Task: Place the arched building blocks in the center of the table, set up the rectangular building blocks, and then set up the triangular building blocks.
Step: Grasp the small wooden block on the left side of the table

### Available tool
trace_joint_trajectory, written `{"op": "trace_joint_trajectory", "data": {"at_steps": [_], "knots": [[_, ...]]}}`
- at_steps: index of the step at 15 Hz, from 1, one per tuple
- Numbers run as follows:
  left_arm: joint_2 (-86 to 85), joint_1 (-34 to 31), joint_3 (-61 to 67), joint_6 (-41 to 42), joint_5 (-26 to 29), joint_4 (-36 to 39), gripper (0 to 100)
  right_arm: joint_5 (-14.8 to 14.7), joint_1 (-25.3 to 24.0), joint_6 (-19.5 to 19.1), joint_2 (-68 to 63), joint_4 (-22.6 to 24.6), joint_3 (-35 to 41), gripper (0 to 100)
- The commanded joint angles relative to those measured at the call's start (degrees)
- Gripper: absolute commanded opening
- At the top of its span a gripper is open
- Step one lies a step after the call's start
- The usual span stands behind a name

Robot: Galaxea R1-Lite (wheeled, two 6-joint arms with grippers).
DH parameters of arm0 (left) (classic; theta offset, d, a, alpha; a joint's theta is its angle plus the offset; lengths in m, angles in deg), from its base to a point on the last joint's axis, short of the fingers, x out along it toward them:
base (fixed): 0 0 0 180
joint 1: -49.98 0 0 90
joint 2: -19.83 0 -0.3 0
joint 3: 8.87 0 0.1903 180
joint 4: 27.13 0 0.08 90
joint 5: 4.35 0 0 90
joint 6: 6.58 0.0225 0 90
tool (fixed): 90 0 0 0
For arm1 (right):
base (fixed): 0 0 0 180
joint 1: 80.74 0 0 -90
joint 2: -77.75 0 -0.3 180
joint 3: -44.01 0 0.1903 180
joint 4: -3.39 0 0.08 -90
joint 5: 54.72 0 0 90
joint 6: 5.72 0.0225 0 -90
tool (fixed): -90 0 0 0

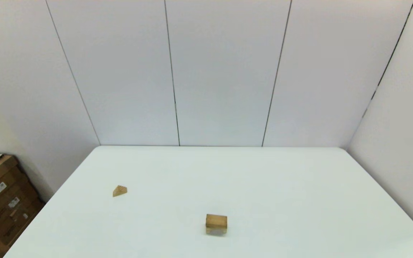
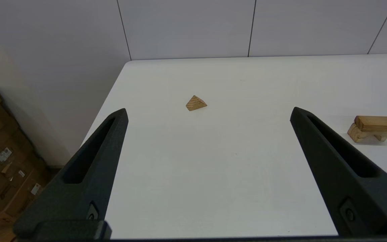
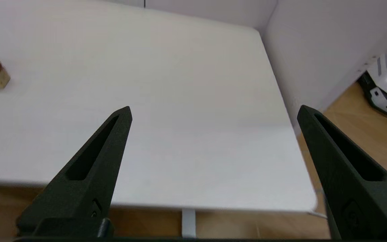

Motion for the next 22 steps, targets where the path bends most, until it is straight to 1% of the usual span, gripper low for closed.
{"op": "trace_joint_trajectory", "data": {"at_steps": [1,2,6,7,10,13,14,15,22], "knots": [[0.1,0.0,0.0,0.0,0.0,0.0,100,1.9,0.1,4.7,3.3,15.1,10.5,100],[0.1,0.0,0.0,0.0,0.0,0.0,100,3.0,0.1,5.0,3.3,15.1,10.6,100],[0.1,0.0,0.0,0.0,0.0,0.0,100,5.9,0.1,4.9,3.3,15.4,11.5,100],[0.1,0.0,0.0,0.0,0.0,0.0,100,6.4,0.1,4.6,3.3,15.7,12.8,100],[0.1,0.0,0.0,0.0,0.0,0.0,100,8.1,0.1,4.5,3.3,15.9,12.9,100],[0.1,0.0,0.2,1.5,0.1,0.2,100,7.7,0.1,5.5,3.3,15.9,13.0,100],[0.1,0.0,0.3,0.7,0.0,0.8,100,7.6,0.1,6.9,3.3,15.9,12.9,100],[0.1,0.0,0.4,0.6,0.0,1.1,100,7.5,0.1,7.3,3.3,15.9,12.9,100],[0.1,0.0,0.4,0.9,0.0,1.2,100,7.4,0.1,7.6,3.3,16.0,13.0,100]]}}
